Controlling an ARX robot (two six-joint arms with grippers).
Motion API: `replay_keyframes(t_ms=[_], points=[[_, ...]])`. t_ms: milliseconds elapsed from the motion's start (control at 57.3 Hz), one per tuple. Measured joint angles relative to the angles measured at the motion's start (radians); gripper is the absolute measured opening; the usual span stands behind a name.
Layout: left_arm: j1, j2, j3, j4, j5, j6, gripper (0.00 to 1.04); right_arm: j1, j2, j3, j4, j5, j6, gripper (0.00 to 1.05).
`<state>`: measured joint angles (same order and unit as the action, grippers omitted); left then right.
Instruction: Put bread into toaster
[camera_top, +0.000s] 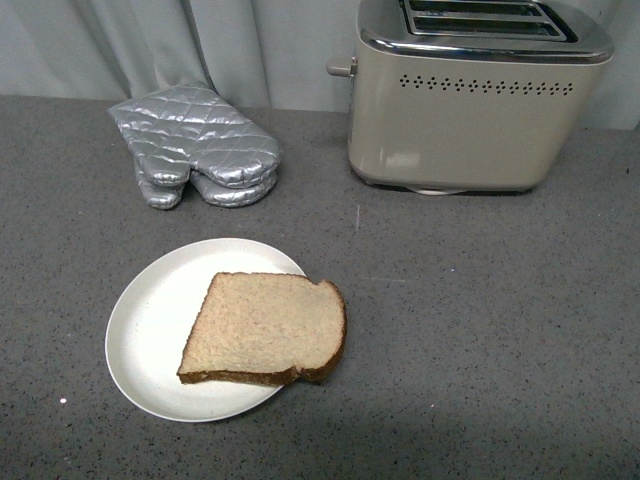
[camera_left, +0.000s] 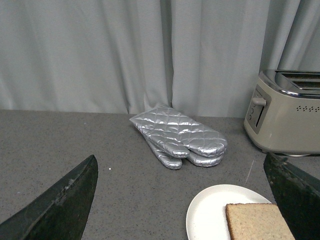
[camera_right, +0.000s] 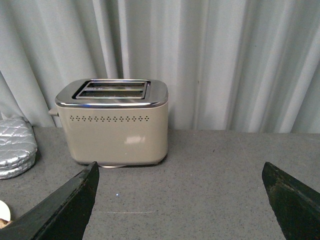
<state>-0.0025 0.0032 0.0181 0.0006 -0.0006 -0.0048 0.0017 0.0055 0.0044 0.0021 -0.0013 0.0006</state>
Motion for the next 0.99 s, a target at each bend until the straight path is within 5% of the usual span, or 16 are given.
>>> replay_keyframes(t_ms=[401,471,523,994], points=[[0.000,0.000,0.000,0.000,-0.001,0.000,0.98,0.000,0.000,0.000,0.000,0.000,0.000,0.95],[-0.052,0.127,0.066,-0.174,-0.187,-0.116,0.98,0.000,0.000,0.000,0.000,0.000,0.000,0.95],[-0.058,0.236,0.081,-0.183,-0.209,-0.183,0.98,0.000,-0.001,0.000,0.000,0.000,0.000,0.95],[0.012,1.241,0.286,0.341,-0.003,-0.236,0.98,0.000,-0.002,0.000,0.000,0.000,0.000,0.95]])
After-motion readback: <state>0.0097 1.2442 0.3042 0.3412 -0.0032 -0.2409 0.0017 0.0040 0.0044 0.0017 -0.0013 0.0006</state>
